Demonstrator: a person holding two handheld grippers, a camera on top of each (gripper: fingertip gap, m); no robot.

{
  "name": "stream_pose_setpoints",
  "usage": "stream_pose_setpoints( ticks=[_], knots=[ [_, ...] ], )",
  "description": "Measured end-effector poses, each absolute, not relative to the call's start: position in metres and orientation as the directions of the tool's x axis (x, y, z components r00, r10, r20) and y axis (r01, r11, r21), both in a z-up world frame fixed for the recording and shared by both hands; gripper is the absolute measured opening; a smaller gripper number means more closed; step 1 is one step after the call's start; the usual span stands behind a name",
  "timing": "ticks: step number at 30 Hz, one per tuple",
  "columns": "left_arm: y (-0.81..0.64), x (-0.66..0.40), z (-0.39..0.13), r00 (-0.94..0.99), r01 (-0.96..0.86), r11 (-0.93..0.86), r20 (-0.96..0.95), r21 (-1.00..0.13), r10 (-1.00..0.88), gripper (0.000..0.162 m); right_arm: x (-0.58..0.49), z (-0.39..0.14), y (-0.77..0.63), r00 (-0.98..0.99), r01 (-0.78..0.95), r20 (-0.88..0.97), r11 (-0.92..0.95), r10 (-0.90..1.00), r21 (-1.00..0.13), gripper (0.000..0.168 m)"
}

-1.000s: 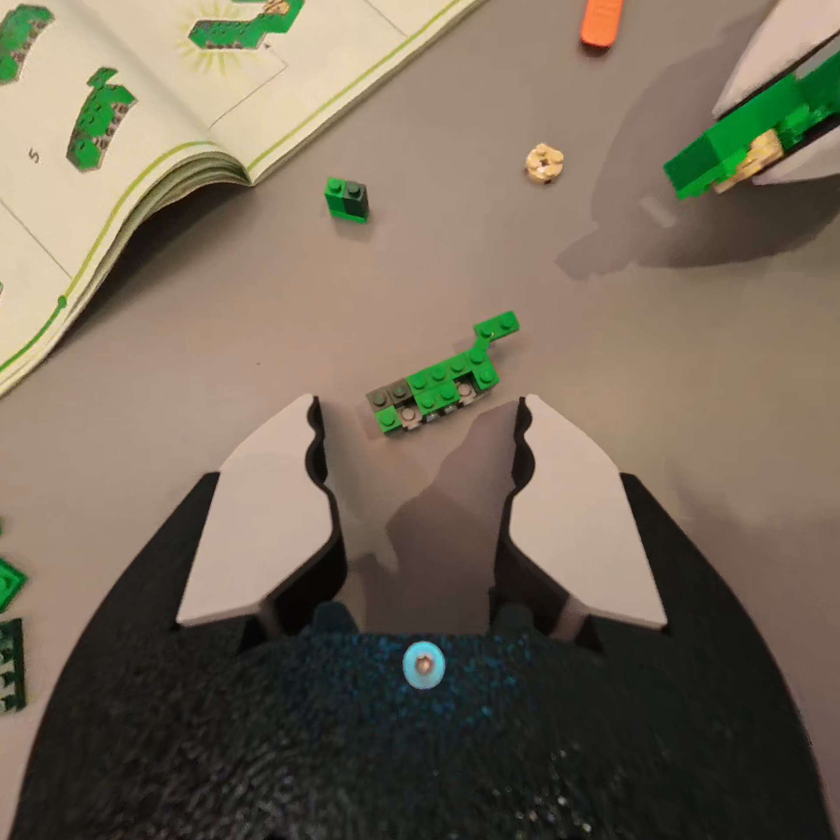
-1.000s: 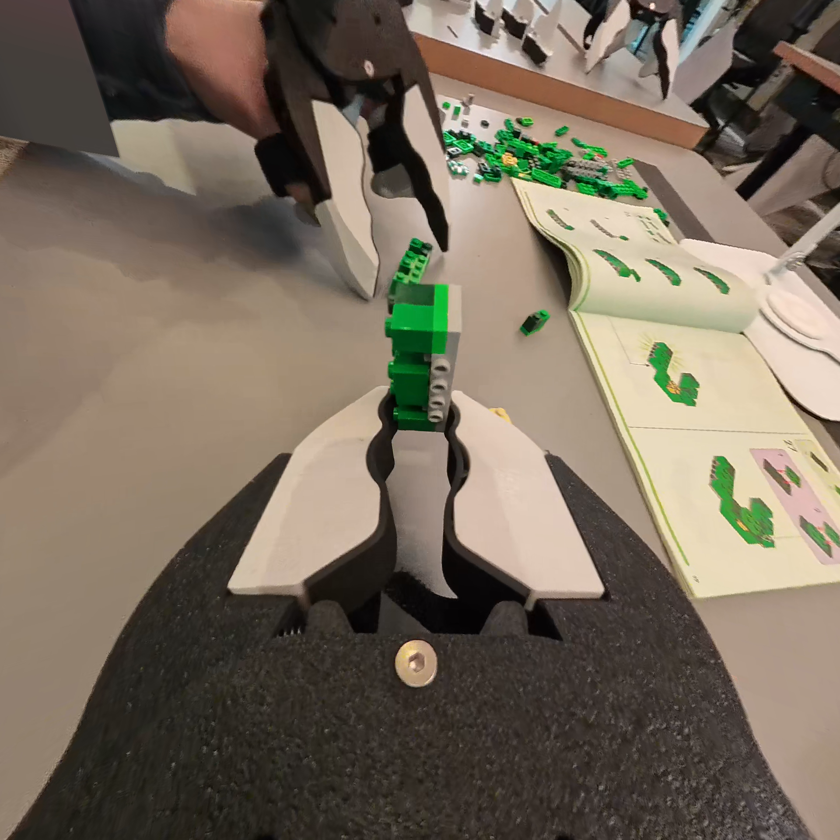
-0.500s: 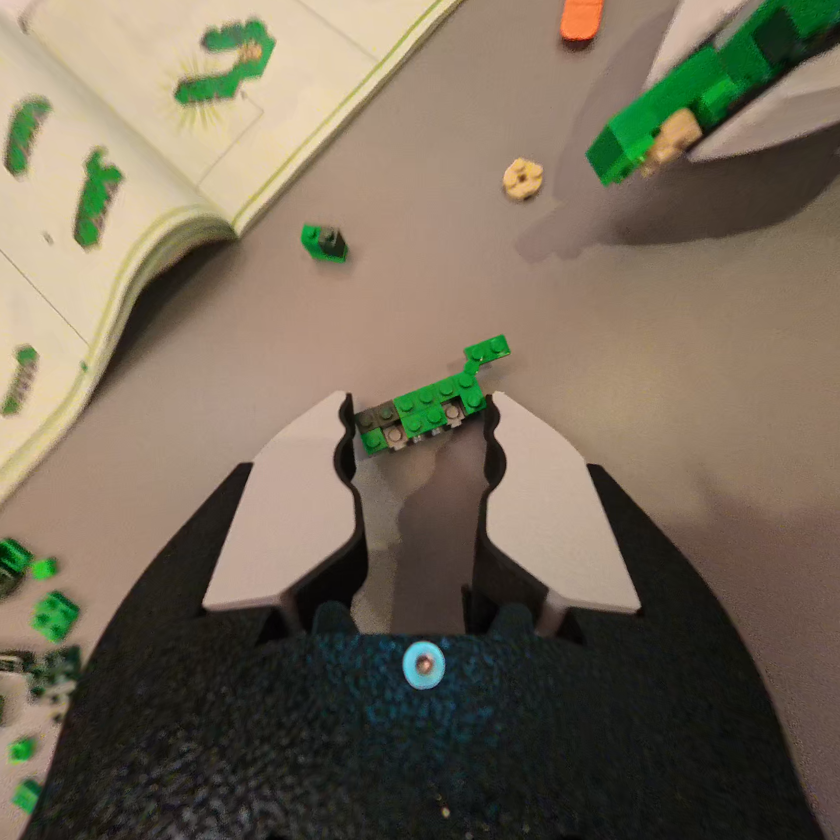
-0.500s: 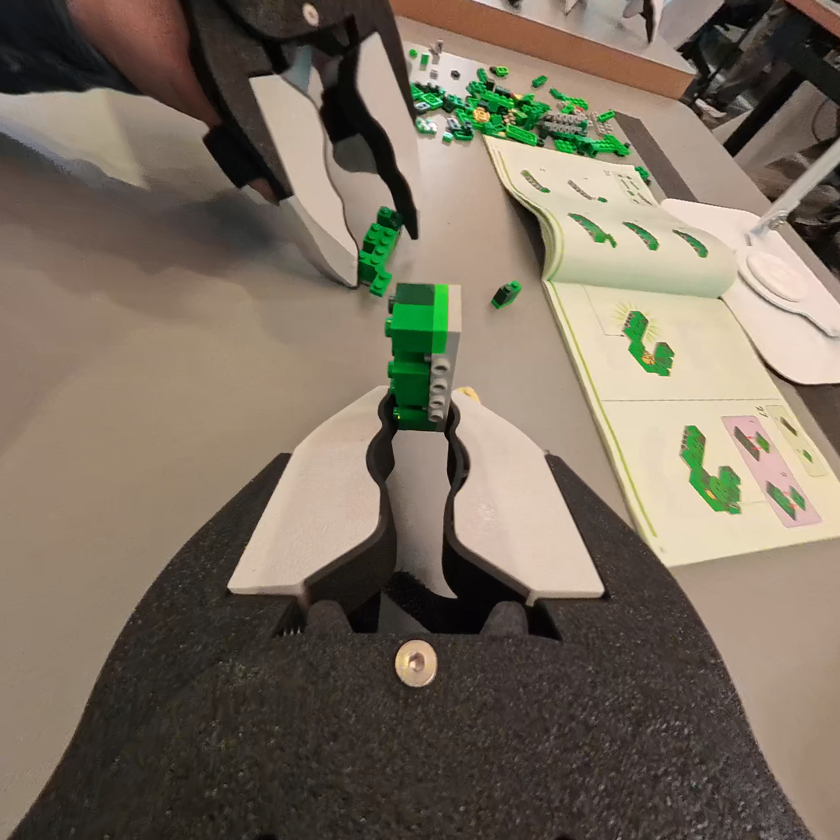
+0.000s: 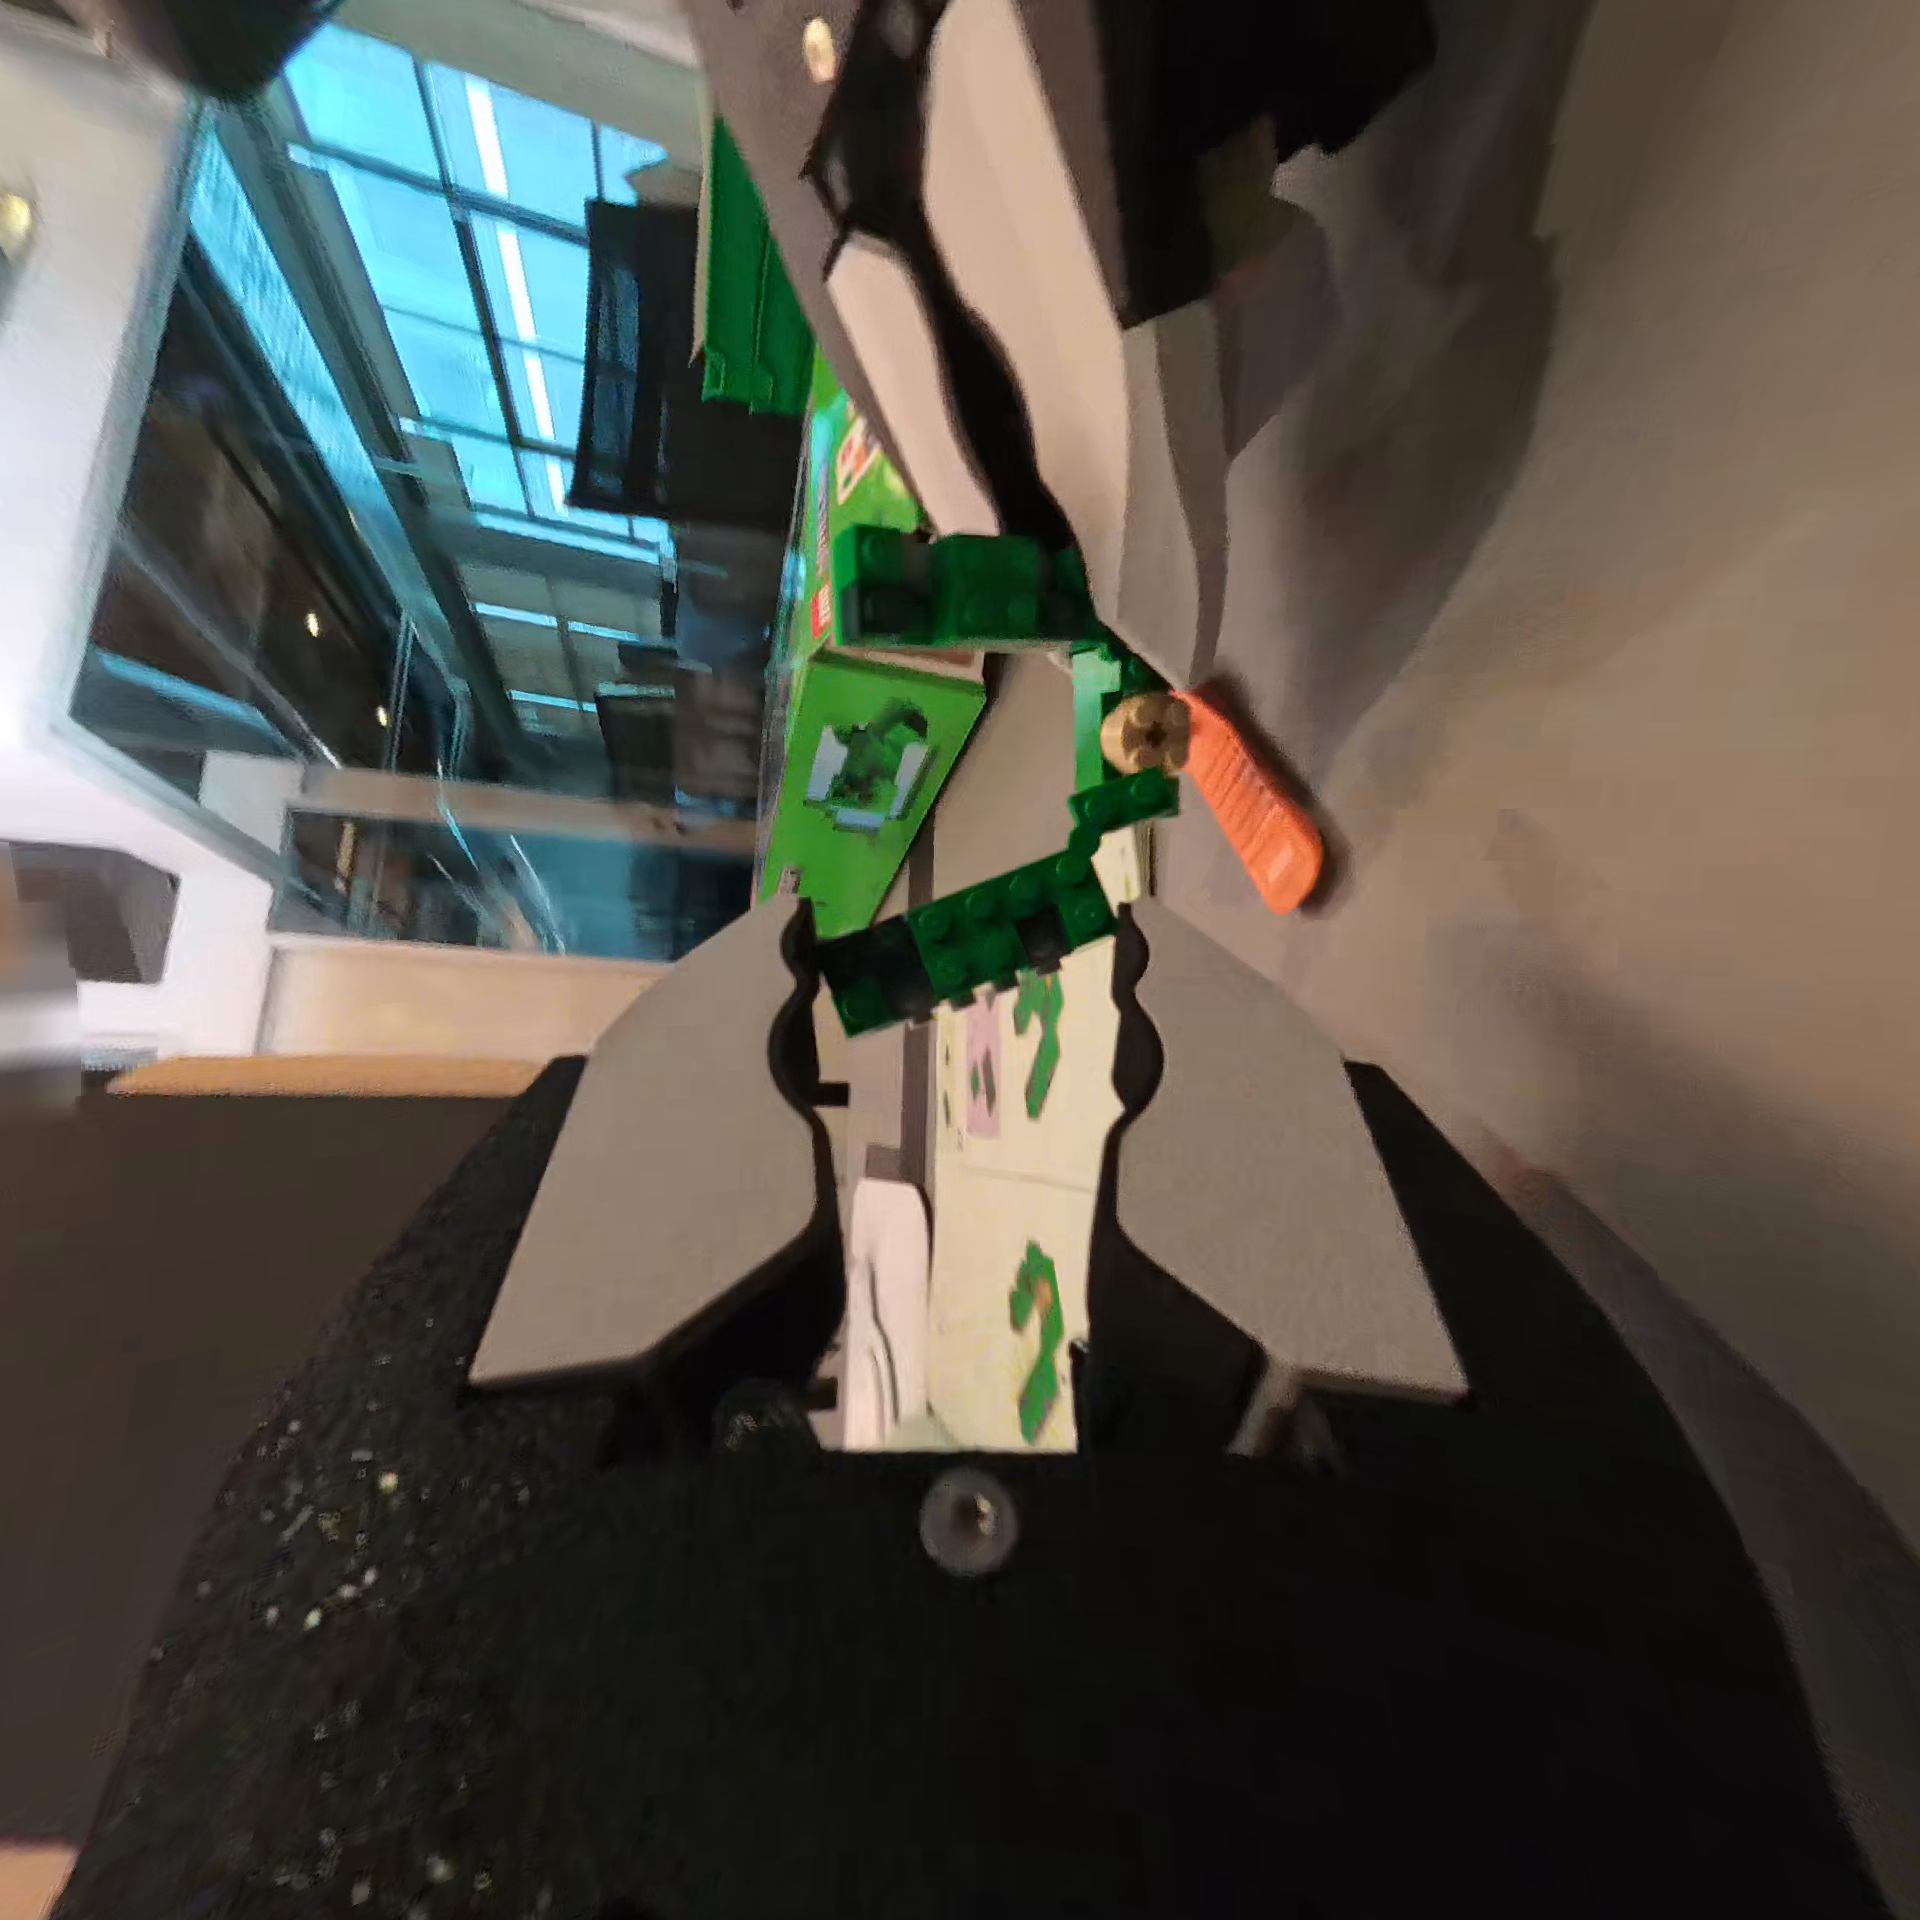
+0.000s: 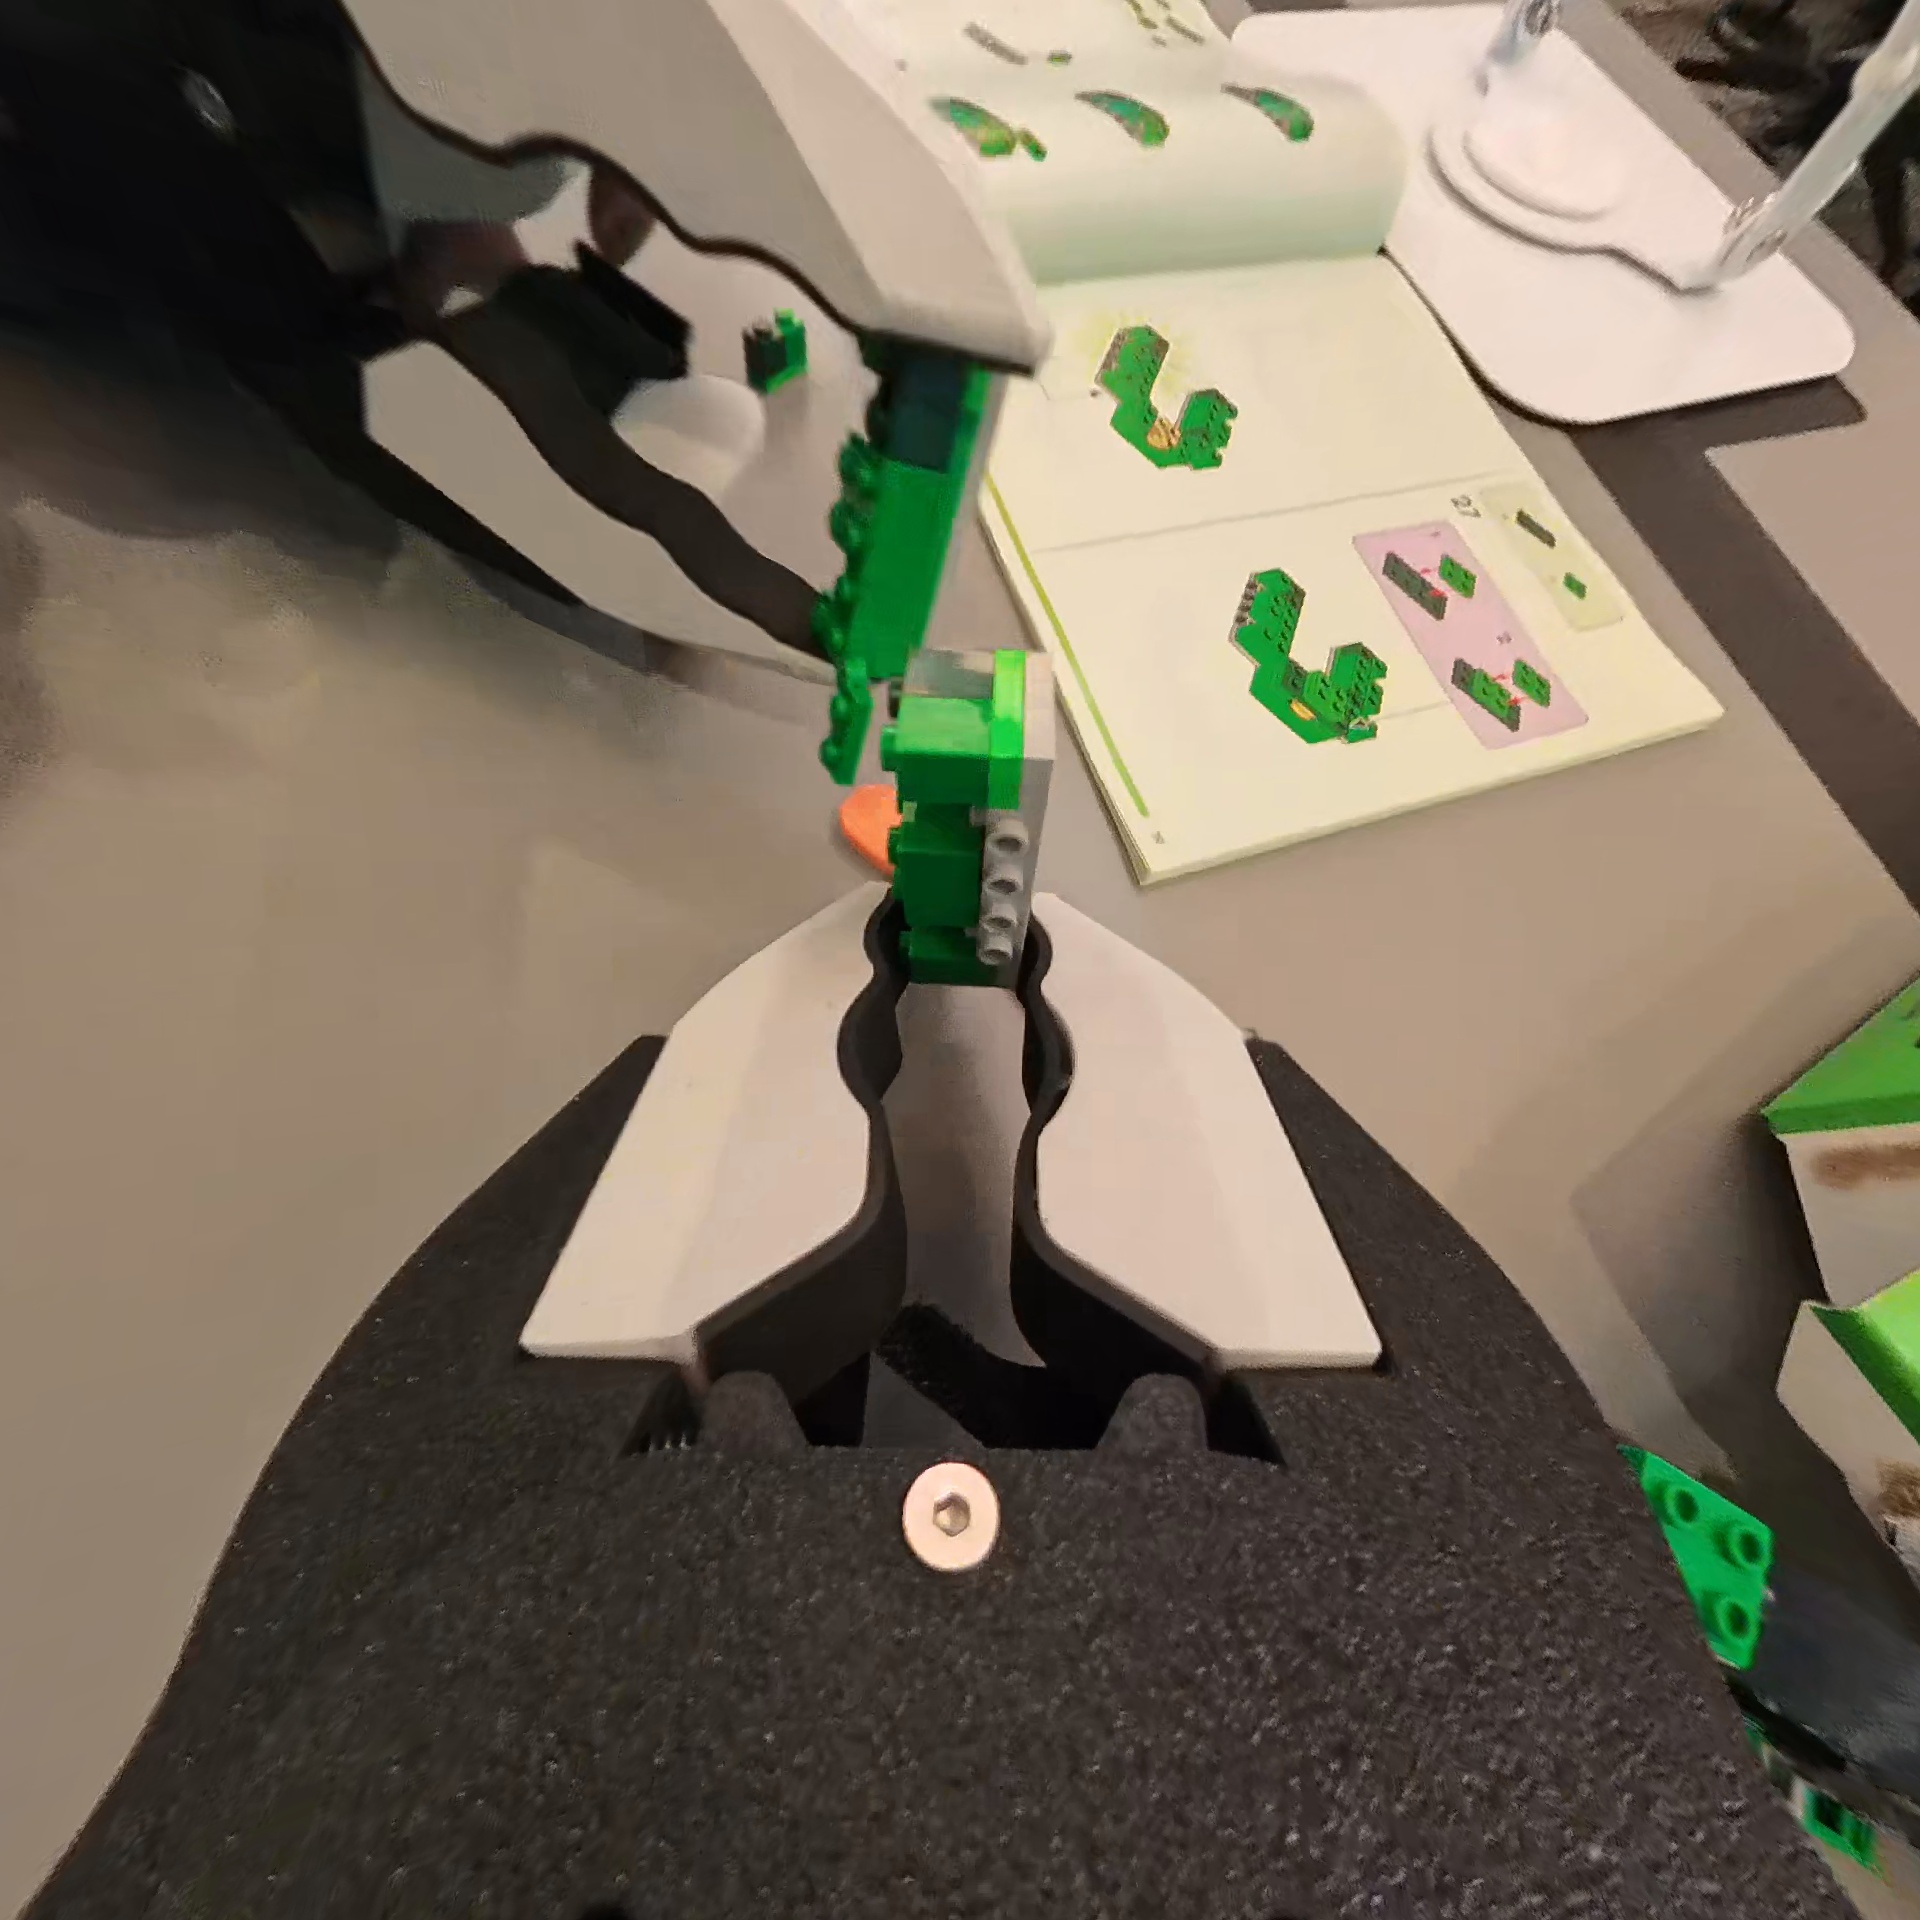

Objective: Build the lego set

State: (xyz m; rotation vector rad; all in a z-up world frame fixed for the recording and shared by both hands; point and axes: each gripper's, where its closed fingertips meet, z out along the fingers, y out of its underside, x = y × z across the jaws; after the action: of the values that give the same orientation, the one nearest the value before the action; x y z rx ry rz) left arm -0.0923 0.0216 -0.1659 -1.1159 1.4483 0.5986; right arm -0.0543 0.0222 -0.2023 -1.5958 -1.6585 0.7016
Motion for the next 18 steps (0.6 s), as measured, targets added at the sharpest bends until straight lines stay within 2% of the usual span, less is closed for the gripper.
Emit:
stream_pose_setpoints(
  ticks=[4,11,14,18],
  knots=[
    [0.032,-0.084,-0.168,0.011,-0.851,0.509,-0.974,-0.127,-0.224,0.054,-0.053,-0.207,0.027,0.009,0.611,0.119,0.088,0.993,-0.786,0.019],
    [0.039,-0.084,-0.179,-0.158,-0.825,0.562,-0.979,0.061,-0.126,0.054,-0.054,-0.214,0.027,0.001,0.62,0.085,0.067,0.996,-0.781,0.019],
    [0.04,-0.082,-0.181,-0.195,-0.813,0.572,-0.977,0.11,-0.09,0.054,-0.055,-0.214,0.026,0.005,0.611,0.061,0.046,0.998,-0.79,0.019],
    [0.04,-0.081,-0.185,-0.207,-0.805,0.582,-0.974,0.118,-0.089,0.054,-0.056,-0.216,0.025,0.004,0.61,0.048,0.036,0.999,-0.791,0.019]
  ],
)
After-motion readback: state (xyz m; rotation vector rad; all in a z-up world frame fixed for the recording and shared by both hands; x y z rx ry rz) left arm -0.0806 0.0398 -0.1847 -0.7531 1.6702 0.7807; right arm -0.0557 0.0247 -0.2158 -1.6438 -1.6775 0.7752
